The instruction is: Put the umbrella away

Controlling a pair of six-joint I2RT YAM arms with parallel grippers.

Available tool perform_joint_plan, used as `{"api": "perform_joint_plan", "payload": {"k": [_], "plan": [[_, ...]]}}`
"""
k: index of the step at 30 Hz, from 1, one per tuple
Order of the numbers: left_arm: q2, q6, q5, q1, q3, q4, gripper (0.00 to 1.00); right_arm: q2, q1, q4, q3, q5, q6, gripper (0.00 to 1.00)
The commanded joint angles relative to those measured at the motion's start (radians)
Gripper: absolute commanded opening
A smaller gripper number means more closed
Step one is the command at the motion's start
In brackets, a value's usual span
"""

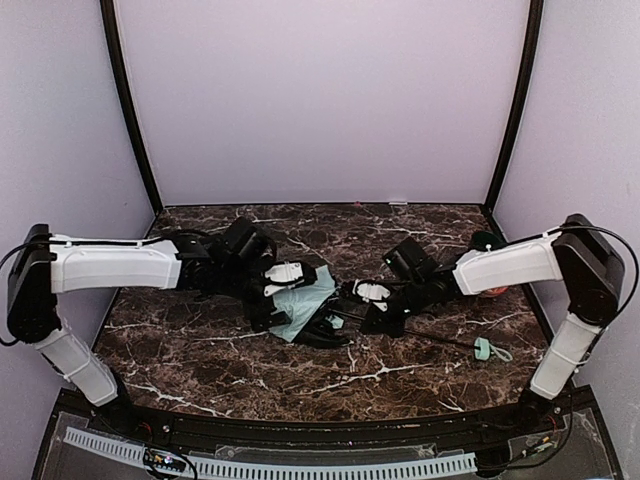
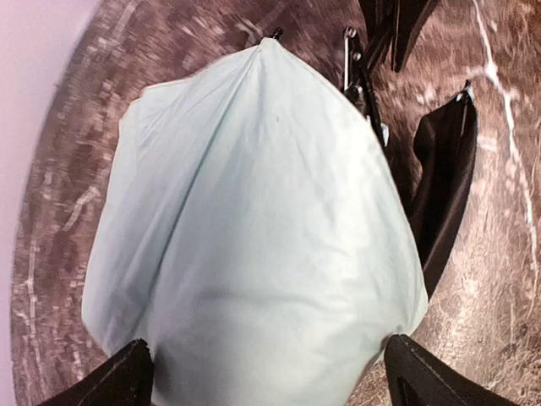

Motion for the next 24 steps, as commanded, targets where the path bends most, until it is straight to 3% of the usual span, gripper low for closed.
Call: {"api": "perform_joint_plan", "payload": {"k": [1, 9, 16, 20, 23, 24], "plan": [[-0.254, -0.112, -0.076, -0.003, -0.066, 0.232, 0.99, -0.192, -0.07, 0.227, -0.046, -0.089, 0.124, 0.0], [-0.474, -0.343, -0.051, -0.006, -0.277, 0.482, 0.98, -0.314, -0.123, 0.459, -0.115, -0.111, 0.26, 0.0], [-0.442, -0.358, -0.08, -0.006, -0.322, 0.536, 0.78, -0.339, -0.124, 0.51, -0.119, -0.128, 0.291, 0.0], [-0.394, -0.333, -0.084, -0.006, -0.326, 0.538, 0.56, -0.355, -0.124, 0.524, -0.124, -0.14, 0.3, 0.0], [-0.373, -0.338, -0.008, -0.007, -0.307, 0.505, 0.16, -0.355, -0.124, 0.514, -0.12, -0.128, 0.304, 0.0], [-0.374, -0.337, 0.029, -0.01, -0.307, 0.5, 0.09, -0.354, -0.126, 0.509, -0.118, -0.12, 0.306, 0.0]]}}
